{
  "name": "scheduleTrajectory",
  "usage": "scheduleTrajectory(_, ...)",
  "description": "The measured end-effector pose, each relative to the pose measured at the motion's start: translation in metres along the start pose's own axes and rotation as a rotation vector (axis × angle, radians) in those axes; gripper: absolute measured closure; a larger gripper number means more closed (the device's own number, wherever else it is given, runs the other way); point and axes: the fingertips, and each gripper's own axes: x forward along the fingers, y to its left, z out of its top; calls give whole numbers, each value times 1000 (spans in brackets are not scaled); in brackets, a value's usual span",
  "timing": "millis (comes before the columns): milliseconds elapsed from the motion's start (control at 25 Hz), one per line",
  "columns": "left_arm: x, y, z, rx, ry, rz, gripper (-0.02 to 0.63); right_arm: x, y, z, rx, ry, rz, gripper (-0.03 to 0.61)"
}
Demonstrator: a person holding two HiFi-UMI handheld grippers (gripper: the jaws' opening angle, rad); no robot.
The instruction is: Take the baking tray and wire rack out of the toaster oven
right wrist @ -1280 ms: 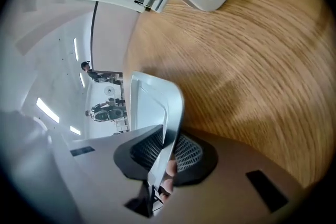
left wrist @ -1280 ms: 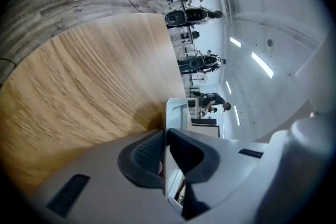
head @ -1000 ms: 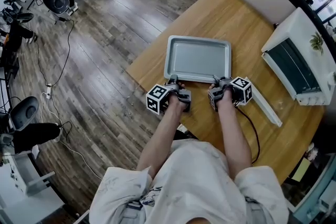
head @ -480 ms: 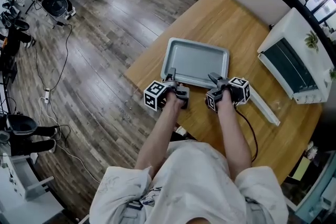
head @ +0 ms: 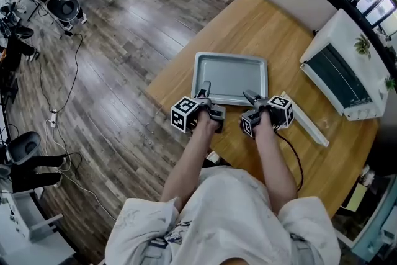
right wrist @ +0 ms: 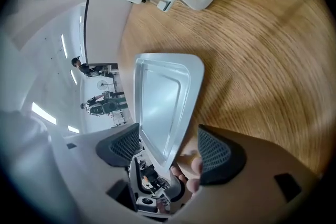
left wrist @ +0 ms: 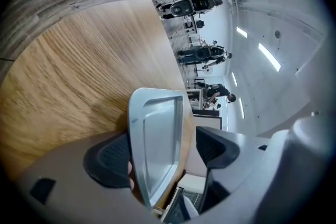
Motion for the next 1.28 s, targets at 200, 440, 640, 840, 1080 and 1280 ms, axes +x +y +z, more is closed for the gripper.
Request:
scheduleTrajectory(200,-6,3,-7,10,30,69,175,-5,2,4,-21,-32,4,213)
scheduleTrajectory(440,-15,9,-23,-28,96,144,147,-7,-1,6,-21,-45,5,212)
scheduleTrajectory(640,-20,14,-36,-100,127,190,146,-8,0,6,-27,-50,15,212)
scheduleTrajectory(840,-10,17,-43,-291,154,132,149,-12,1,9,-28,-56,31,212)
scheduleTrajectory(1080,-8,12,-53,-247,185,125,148,-18,-1,15,-26,-70,40,212)
scheduleTrajectory(1280,-12,20,-67,-153,213,157,147,-17,-4,13,-32,-73,31,212)
